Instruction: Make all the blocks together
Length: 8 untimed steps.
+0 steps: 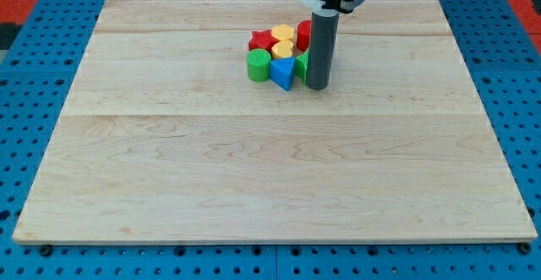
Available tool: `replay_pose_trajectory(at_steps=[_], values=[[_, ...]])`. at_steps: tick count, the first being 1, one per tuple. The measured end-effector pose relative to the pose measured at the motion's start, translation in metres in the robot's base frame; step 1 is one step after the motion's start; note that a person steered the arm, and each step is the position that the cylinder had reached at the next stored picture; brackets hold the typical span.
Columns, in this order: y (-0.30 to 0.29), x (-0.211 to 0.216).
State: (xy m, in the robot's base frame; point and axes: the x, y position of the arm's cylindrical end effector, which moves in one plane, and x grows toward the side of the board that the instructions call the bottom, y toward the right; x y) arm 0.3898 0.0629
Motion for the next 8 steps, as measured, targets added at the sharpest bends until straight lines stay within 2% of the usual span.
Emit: replay_pose_trajectory(at_steps=[2,4,6,7,8], values=[[0.086,0.0],[0.085,-0.097],[0.039,-0.107],[0.038,-0.143],[0.023,-0.157]])
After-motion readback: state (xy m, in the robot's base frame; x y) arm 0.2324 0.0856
